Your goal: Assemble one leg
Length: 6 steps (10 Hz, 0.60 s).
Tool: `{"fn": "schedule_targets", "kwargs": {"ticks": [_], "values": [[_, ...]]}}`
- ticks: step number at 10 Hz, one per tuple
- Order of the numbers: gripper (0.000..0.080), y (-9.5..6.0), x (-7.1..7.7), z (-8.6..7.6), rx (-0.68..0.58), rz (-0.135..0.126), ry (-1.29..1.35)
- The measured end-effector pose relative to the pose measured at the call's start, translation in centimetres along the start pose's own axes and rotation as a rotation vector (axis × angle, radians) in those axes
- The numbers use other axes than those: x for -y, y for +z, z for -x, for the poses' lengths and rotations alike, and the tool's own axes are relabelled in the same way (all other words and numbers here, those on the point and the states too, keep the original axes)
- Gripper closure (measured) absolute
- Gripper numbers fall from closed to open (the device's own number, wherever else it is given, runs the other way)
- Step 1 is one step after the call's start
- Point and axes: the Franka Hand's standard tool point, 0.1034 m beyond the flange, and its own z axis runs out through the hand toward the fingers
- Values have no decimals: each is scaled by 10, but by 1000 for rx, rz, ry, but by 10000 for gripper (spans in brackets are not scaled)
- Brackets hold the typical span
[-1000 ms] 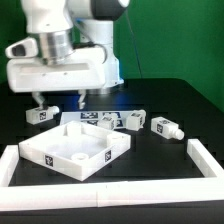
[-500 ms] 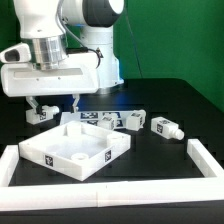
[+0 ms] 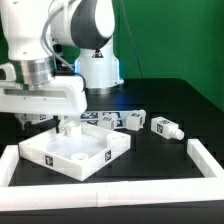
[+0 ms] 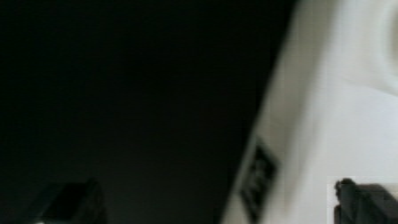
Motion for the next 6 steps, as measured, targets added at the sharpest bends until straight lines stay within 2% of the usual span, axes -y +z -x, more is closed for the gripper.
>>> {"fn": "schedule_targets", "kwargs": {"ticks": [2, 4, 5, 6], "values": [[151, 1, 0, 1, 0, 3, -4], [410, 2, 0, 1, 1, 3, -4], [410, 2, 0, 1, 1, 3, -4], [595, 2, 0, 1, 1, 3, -4]]}}
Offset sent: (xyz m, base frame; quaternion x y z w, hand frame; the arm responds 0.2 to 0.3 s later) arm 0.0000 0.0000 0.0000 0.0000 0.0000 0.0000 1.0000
